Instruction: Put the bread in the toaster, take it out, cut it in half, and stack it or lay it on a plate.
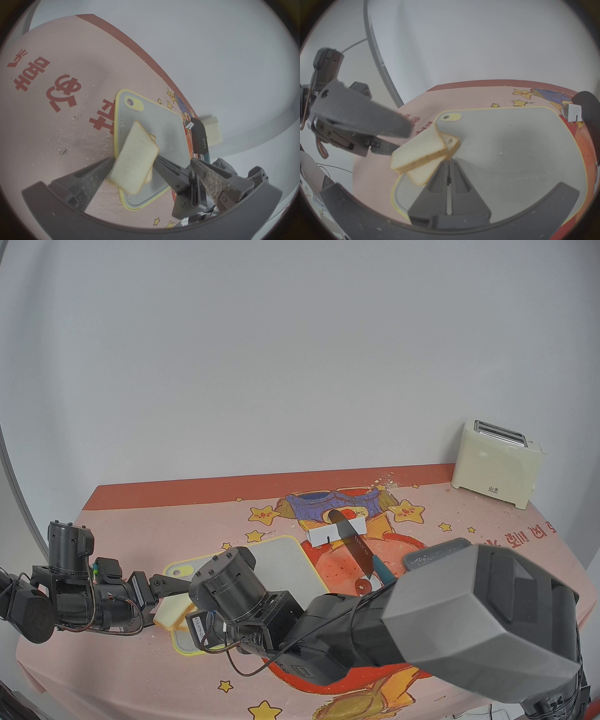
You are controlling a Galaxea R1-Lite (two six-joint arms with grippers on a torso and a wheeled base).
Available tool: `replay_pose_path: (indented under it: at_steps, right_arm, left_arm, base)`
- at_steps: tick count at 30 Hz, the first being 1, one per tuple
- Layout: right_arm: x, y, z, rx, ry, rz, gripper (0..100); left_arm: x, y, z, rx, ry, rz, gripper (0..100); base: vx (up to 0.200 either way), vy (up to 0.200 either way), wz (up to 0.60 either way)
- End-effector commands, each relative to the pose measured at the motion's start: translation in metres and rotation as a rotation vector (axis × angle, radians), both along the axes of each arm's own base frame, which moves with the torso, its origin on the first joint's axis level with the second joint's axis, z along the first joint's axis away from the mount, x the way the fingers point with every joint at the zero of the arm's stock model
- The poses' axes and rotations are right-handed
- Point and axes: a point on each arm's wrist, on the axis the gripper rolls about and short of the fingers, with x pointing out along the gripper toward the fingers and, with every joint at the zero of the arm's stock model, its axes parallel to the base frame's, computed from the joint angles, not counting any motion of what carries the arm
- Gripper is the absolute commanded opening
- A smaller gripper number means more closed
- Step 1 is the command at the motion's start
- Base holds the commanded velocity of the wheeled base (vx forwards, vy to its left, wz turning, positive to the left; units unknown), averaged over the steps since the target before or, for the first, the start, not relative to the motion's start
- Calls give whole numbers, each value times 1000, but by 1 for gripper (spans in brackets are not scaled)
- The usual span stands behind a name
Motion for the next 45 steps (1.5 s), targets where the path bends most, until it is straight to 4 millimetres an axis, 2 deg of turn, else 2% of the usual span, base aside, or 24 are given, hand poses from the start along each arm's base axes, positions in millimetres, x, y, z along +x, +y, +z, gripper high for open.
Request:
replay_pose_path:
  at_steps: [1, 5, 9, 11, 12, 14, 19, 20, 23, 24, 26, 27, 32, 38, 44, 45]
  right_arm:
    - [0, 0, -2, -2, 2, 0, 0]
    - [12, -17, -4, -23, 19, -48, 0]
    - [15, -39, 9, -21, 24, -78, 0]
    - [14, -43, 13, -20, 23, -81, 0]
    - [10, -52, 27, -6, 16, -84, 0]
    - [4, -60, 40, 6, 10, -85, 0]
    - [-17, -89, 64, 14, 12, -78, 0]
    - [-24, -102, 73, 23, 17, -79, 0]
    - [-36, -124, 83, 40, 38, -102, 0]
    - [-37, -125, 83, 40, 40, -103, 0]
    - [-39, -141, 88, 51, 52, -132, 0]
    - [-39, -145, 86, 44, 58, -141, 0]
    - [-37, -164, 79, 17, 77, -177, 0]
    - [-32, -176, 78, 90, 37, -216, 0]
    - [-37, -198, 100, 206, -2, -236, 0]
    - [-38, -207, 110, 228, -17, -250, 0]
  left_arm:
    - [0, 1, -1, 1, 2, 3, 100]
    - [-2, 1, -3, 3, 12, 4, 100]
    - [-3, 2, -4, 4, 15, 5, 100]
    - [-3, 2, -4, 4, 15, 5, 100]
    - [-3, 2, -4, 3, 16, 6, 100]
    - [-3, 2, -4, 2, 16, 5, 100]
    - [-4, 2, -4, 2, 19, 5, 100]
    - [-5, 2, -5, 2, 22, 5, 100]
    - [-5, 2, -4, 3, 21, 6, 100]
    - [-5, 2, -5, 4, 24, 6, 100]
    - [-5, 2, -5, 5, 23, 6, 100]
    - [-5, 2, -5, 8, 22, 9, 0]
    - [-5, 3, -5, 8, 26, 14, 0]
    - [-5, 7, -7, 8, 33, 33, 0]
    - [-9, 9, -4, 6, 22, 40, 0]
    - [-12, 9, -1, 5, 7, 40, 0]
  base:
    - [0, 0, 0]
    - [0, 0, 0]
    - [0, 0, 0]
    - [0, 0, 0]
    - [0, 0, 0]
    - [0, 0, 0]
    - [0, 0, 0]
    - [0, 0, 0]
    - [0, 0, 0]
    - [0, 0, 0]
    - [0, 0, 0]
    - [0, 0, 0]
    - [0, 0, 0]
    - [0, 0, 0]
    - [0, 0, 0]
    - [0, 0, 0]
